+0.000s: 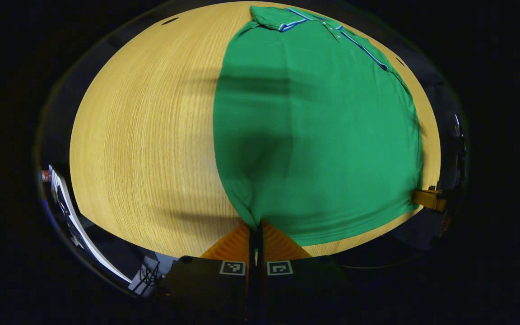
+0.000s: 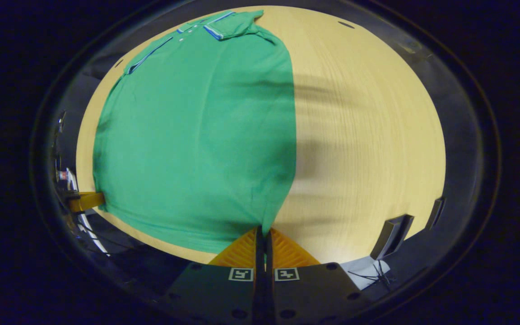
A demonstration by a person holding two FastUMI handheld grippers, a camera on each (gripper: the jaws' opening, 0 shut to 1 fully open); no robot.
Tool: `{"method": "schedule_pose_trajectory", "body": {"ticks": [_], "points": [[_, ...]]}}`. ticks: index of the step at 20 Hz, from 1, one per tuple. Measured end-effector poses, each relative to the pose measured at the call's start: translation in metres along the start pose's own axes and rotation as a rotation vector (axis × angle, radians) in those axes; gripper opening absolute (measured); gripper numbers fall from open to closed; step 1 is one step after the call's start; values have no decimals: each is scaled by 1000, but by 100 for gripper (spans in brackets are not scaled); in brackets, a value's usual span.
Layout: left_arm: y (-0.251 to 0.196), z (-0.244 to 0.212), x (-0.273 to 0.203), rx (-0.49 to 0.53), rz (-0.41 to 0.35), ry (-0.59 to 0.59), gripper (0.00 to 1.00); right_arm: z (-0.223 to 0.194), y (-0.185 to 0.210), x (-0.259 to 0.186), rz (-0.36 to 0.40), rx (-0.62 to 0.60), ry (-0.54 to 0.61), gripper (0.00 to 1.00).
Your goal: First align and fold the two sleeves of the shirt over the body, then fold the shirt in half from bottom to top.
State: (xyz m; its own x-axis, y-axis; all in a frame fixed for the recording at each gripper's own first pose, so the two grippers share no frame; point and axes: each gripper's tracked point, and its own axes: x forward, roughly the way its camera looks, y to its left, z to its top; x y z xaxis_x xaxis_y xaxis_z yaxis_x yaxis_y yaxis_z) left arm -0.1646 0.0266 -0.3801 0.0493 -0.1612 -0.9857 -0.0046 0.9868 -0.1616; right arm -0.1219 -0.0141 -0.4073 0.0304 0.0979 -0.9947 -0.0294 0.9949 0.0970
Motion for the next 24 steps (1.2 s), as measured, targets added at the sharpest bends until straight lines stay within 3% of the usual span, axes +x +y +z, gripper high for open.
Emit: {"method": "schedule_pose_trajectory", "body": {"ticks": [3, 12, 20, 24], "points": [[-1, 0, -1, -3, -21, 6, 3, -2, -1, 2, 16, 23, 28, 2], [1, -1, -2, 21, -19, 17, 3, -1, 1, -2, -75, -41, 33, 0], [1, 0, -2, 0, -66, 39, 3, 5, 8, -14, 99, 202, 162, 2], [1, 4, -15, -10, -81, 2, 3, 9, 4, -16, 110, 216, 151, 1]]}}
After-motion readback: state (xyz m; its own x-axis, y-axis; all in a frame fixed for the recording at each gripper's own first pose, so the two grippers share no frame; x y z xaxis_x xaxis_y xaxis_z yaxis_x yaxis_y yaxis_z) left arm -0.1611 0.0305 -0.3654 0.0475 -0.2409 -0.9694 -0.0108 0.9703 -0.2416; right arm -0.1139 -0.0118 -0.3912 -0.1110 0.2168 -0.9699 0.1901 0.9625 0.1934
